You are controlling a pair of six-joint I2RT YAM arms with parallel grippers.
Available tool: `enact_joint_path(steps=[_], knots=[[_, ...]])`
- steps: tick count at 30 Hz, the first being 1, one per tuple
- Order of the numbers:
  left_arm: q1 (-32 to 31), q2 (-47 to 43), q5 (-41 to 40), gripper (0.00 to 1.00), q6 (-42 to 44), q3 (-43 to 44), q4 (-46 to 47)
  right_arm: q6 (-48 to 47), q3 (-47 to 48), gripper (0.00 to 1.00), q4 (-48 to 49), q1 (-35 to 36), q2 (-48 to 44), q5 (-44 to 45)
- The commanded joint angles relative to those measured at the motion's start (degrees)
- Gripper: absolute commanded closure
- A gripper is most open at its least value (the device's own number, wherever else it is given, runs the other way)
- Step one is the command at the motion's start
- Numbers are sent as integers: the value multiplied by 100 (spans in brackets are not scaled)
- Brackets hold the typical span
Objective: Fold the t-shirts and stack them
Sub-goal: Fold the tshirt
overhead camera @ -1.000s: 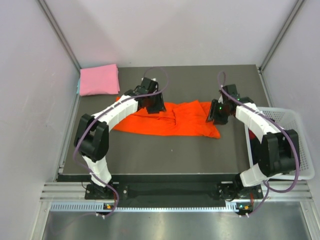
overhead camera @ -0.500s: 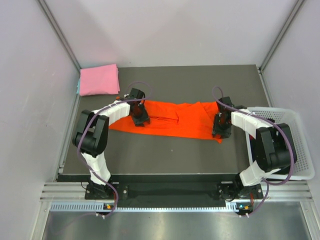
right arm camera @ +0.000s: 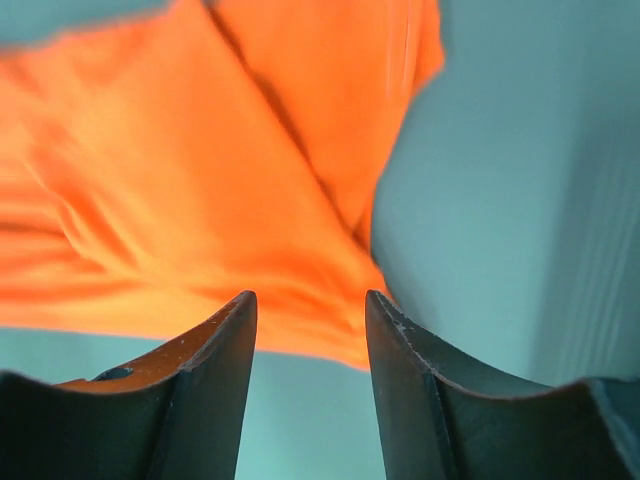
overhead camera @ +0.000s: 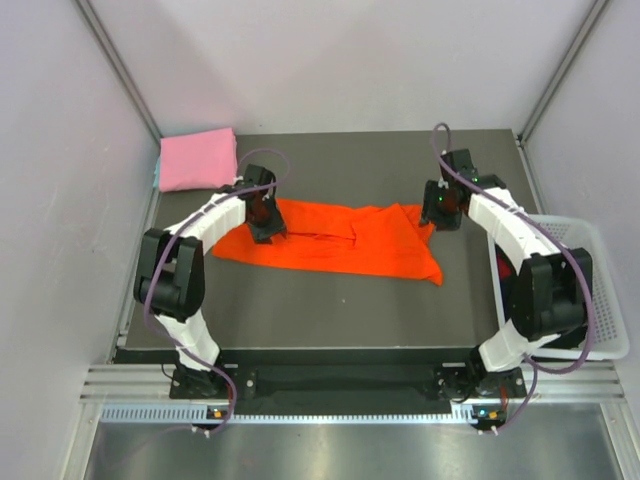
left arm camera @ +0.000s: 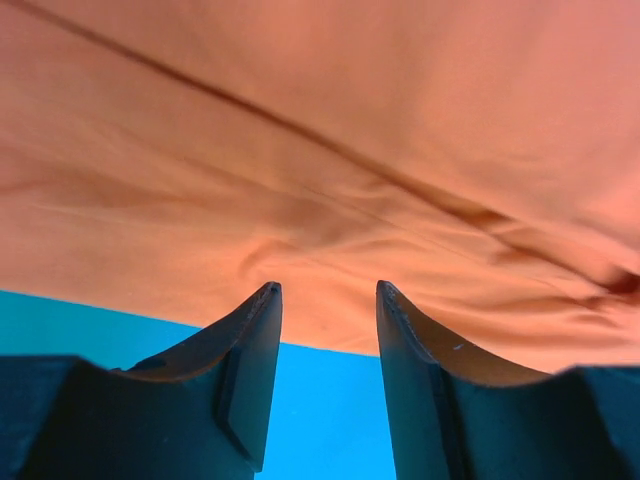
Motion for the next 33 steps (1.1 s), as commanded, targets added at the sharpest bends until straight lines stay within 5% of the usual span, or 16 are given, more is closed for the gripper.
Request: enact_joint_path(steps=[1, 9, 15, 22, 25, 29, 33], knots=[[229, -358, 358, 52, 253, 299, -39, -62, 486, 52, -28, -216, 446, -16], [1055, 143, 1053, 54, 438, 281, -82, 9, 1032, 60, 638, -831, 1334, -463], [1073, 82, 1098, 54, 561, 395, -29, -316, 1313, 60, 1244, -955, 2081, -1174], [1073, 108, 983, 55, 561, 474, -29, -272, 1577, 62, 1412, -1157, 2556, -719], [1073, 38, 1089, 54, 517, 562, 24, -334, 1638, 70, 1510, -1166, 2723, -947], [1073, -50, 1194, 54, 456, 755, 103, -492, 1797, 100, 1580, -1166, 2969, -1202], [1073, -94, 1001, 54, 596, 931, -20, -563, 2226, 100, 1678, -1175, 3285, -1202]])
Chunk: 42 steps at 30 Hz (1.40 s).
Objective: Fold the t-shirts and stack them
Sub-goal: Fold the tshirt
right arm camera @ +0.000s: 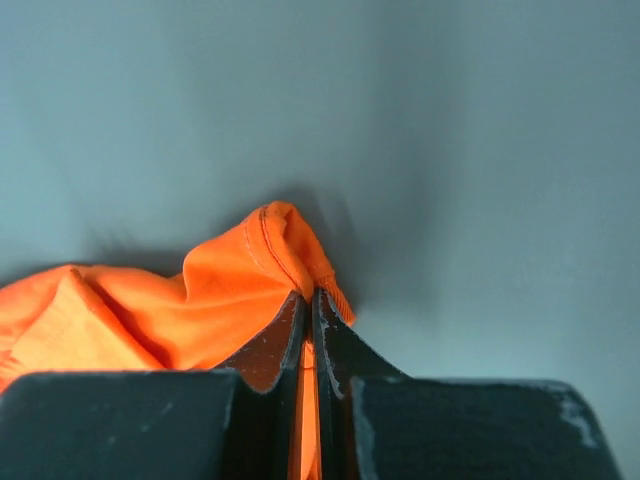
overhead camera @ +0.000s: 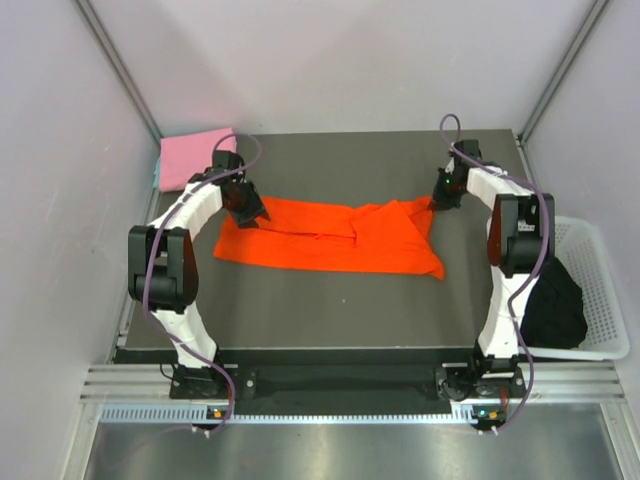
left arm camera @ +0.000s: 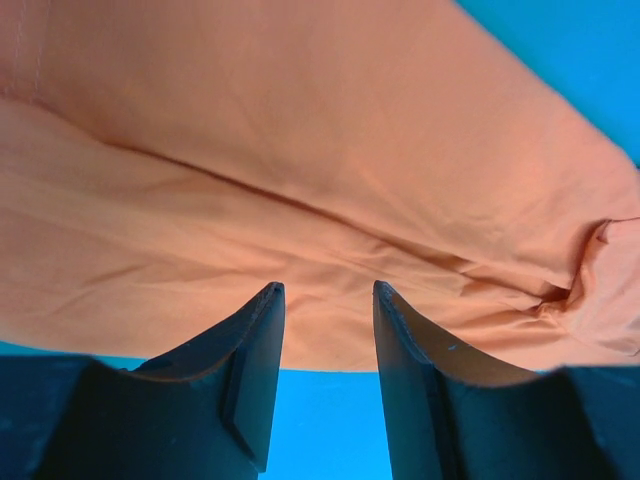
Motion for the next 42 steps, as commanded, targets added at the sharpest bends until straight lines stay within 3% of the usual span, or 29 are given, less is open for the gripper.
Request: enact_joint_path(steps=[1, 4, 11, 16, 17, 19, 23, 29, 40, 42], knots=[[5, -269, -146, 54, 137, 321, -13, -160, 868, 100, 318, -49, 511, -46], [5, -164, -208, 54, 172, 444, -40, -134, 1503, 100, 142, -242, 864, -125], [92, 214, -542, 51, 181, 725, -49, 225, 4015, 100, -106, -330, 2348, -126], [128, 425, -411, 52, 295, 814, -260, 867, 4212, 96, 966, -523, 2605, -345], [128, 382, -350, 52, 313, 657, -234, 946, 4256, 89, 1237, -524, 2649, -432], [128, 303, -358, 52, 322, 463, -225, 964, 4396, 84, 1371, -523, 2658, -564], [119, -179, -604, 50, 313, -282, -234, 877, 4344, 64, 1233, -497, 2307, -627], [110, -979, -140, 48, 146, -1488, 267, 850, 3273, 48, 1126, -497, 1130, -468], [101, -1113, -173, 55, -21, -2428, 777, 762, 1611, 41, 626, -462, -882, -450], [101, -999, -121, 66, -30, -2482, 830, 684, 1349, 40, 485, -427, -1077, -547]])
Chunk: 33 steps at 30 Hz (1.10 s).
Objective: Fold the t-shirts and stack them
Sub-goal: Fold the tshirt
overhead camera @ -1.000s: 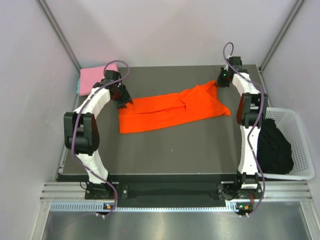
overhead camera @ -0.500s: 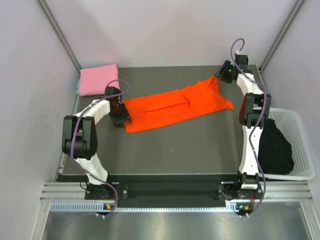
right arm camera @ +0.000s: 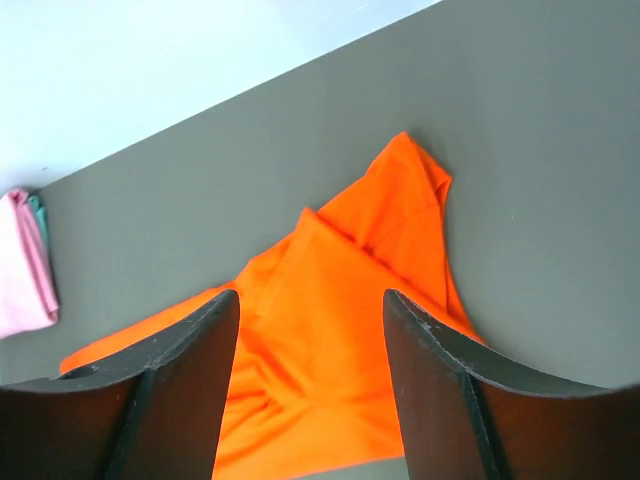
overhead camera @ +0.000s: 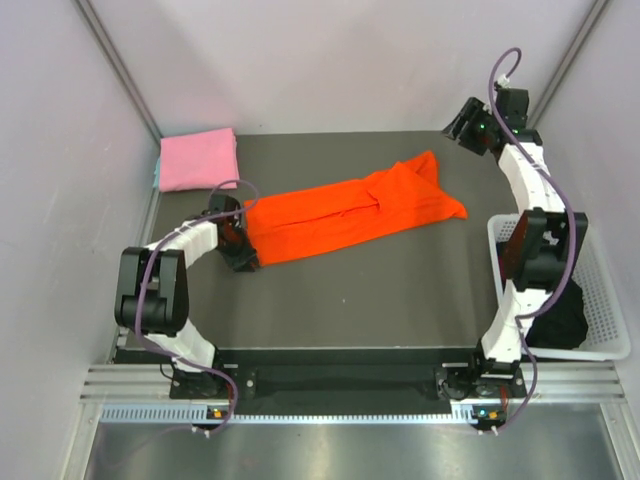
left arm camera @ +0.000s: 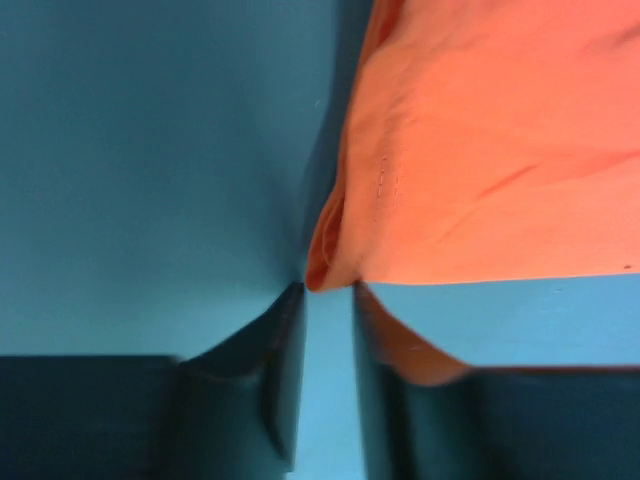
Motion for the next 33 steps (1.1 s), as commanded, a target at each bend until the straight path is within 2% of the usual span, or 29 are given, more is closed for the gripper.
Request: enact_joint_path(steps=[1, 3, 4, 5, 9, 12, 15, 20, 21, 23, 25, 29, 33], knots=[[-6, 66, 98, 72, -36, -184, 377, -160, -423, 40, -282, 50, -674, -136], [-6, 23, 54, 85, -62, -255, 413, -187, -930, 40, -389, 128, -1069, -163], [-6, -21, 45, 95, -89, -334, 404, -187, -1143, 40, -459, 164, -1220, -163], [-14, -144, 37, 100, -98, -369, 343, -117, -1371, 40, -477, 216, -1378, -137], [-146, -557, -16, 100, -238, -607, 212, 216, -2906, 40, -355, 331, -2169, -154], [-392, -917, -95, 100, -422, -861, 167, 621, -3961, 40, 216, 629, -2776, -198], [-655, -1225, -183, 100, -677, -1195, 123, 1060, -4692, 39, 769, 788, -3084, 12], [-797, -1647, -394, 100, -818, -1478, -43, 1727, -5056, 40, 1306, 920, -2944, 504], [-805, -1726, -525, 83, -845, -1434, -88, 1834, -5187, 40, 1446, 920, -2918, 557], [-779, -1911, -701, 69, -880, -1214, -158, 2133, -5267, 40, 1842, 920, -2821, 889], [-640, -1973, -501, 56, -889, -1004, -36, 2361, -5232, 40, 1905, 920, -2672, 1198], [-366, -1649, -139, 50, -924, -713, 263, 2660, -5144, 42, 2010, 885, -2426, 1857], [-296, -1165, -96, 48, -915, -405, 412, 2731, -4925, 44, 2071, 850, -2049, 1982]])
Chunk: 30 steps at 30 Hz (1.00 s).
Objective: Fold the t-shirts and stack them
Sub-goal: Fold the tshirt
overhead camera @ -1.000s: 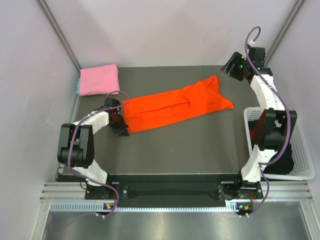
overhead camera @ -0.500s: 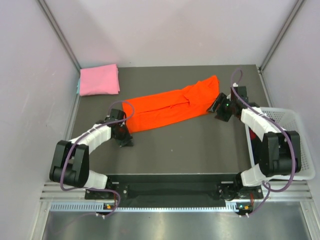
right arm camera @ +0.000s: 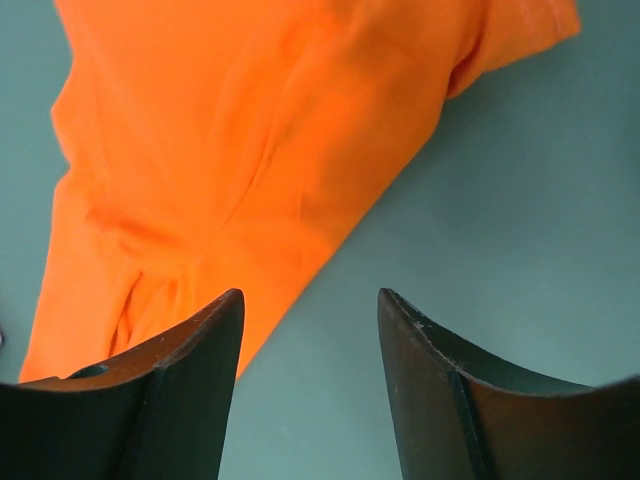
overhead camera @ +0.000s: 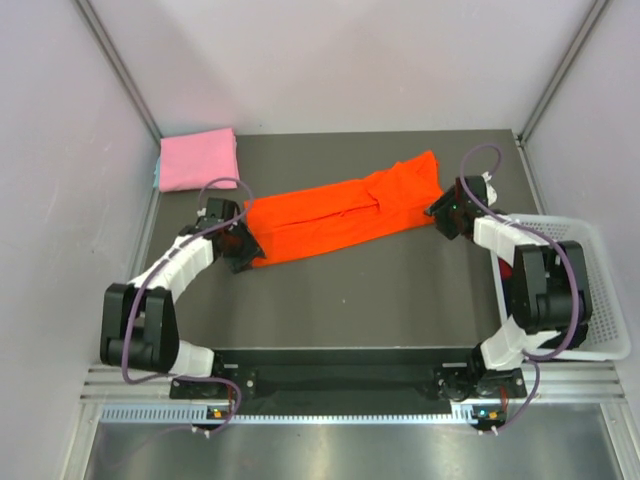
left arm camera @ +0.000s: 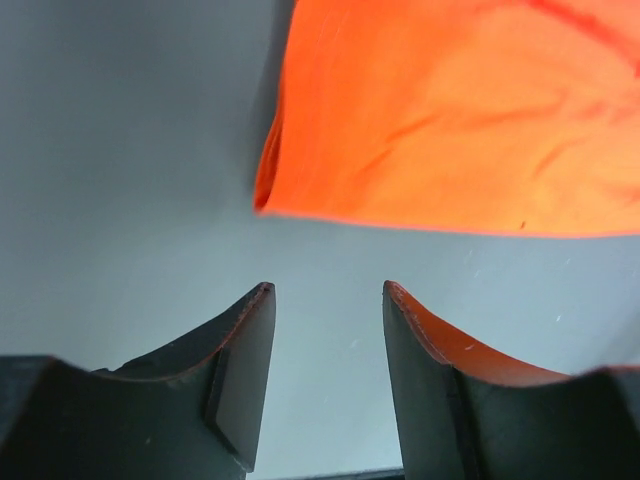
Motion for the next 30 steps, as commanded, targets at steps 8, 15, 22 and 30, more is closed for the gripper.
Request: enact_joint_path(steps=[8, 15, 22, 30], knots=[[71, 792, -174, 49, -173, 161, 722, 262, 181, 44, 398, -165, 289, 1016], [72, 1284, -343, 53, -103, 284, 791, 130, 312, 44, 371, -271, 614, 1227], [72, 1513, -474, 87, 38, 407, 871, -142, 532, 44, 599, -306, 939, 1456], [54, 1329, -422, 100, 117, 240, 756, -292, 699, 44, 767, -411, 1177, 1711]])
